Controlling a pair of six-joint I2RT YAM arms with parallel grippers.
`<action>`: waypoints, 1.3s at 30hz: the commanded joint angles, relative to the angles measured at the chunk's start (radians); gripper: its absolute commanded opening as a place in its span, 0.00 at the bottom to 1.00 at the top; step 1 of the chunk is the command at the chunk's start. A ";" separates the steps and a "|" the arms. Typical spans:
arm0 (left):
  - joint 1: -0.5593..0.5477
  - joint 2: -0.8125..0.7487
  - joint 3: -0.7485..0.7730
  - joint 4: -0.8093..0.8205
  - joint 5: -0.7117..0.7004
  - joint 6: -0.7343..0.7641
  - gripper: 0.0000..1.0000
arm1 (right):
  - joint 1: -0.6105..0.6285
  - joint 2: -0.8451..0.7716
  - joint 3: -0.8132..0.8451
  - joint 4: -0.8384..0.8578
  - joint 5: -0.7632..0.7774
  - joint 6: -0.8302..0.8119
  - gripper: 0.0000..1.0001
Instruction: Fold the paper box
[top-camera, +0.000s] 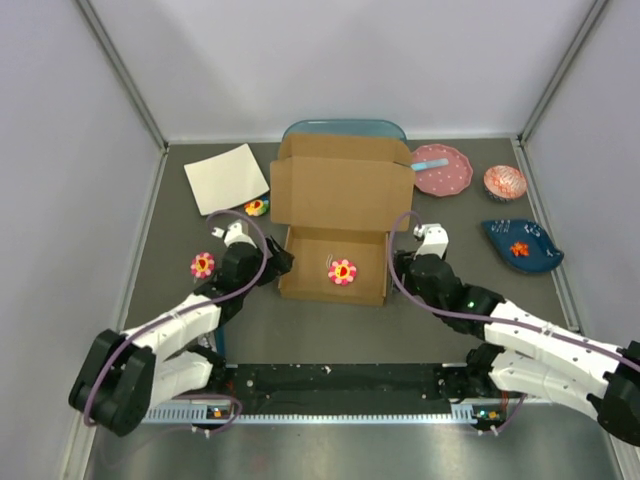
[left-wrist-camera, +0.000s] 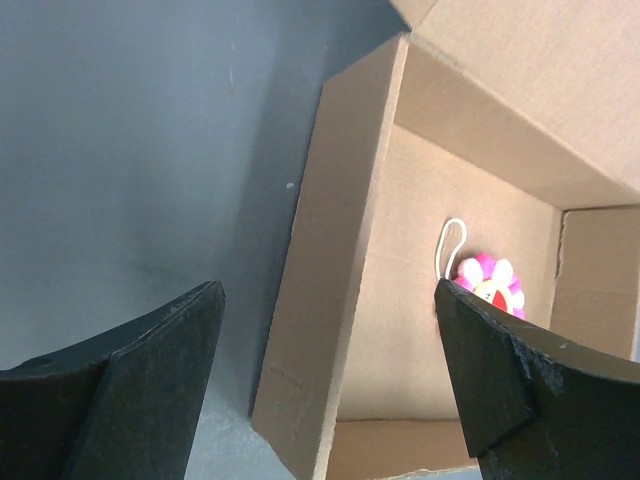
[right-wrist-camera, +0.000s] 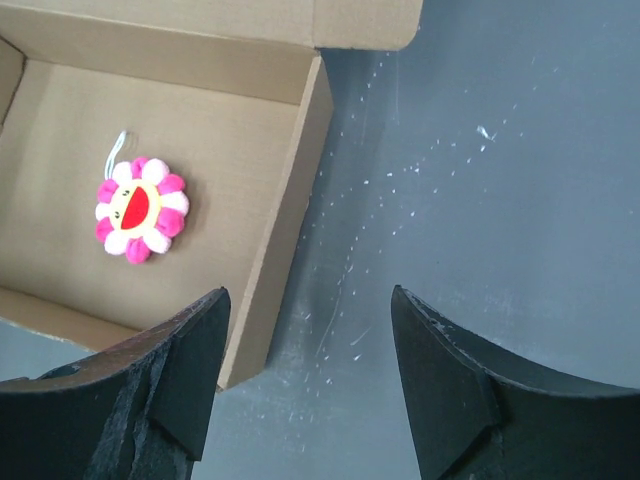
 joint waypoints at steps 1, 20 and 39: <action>-0.030 0.074 0.018 0.119 0.036 0.004 0.91 | -0.007 0.051 -0.021 0.061 0.000 0.046 0.67; -0.187 0.099 -0.010 0.148 -0.036 0.024 0.77 | -0.096 0.172 -0.079 0.229 -0.101 0.096 0.68; -0.302 0.053 -0.068 0.174 -0.048 0.034 0.62 | -0.087 0.149 -0.197 0.279 -0.210 0.115 0.40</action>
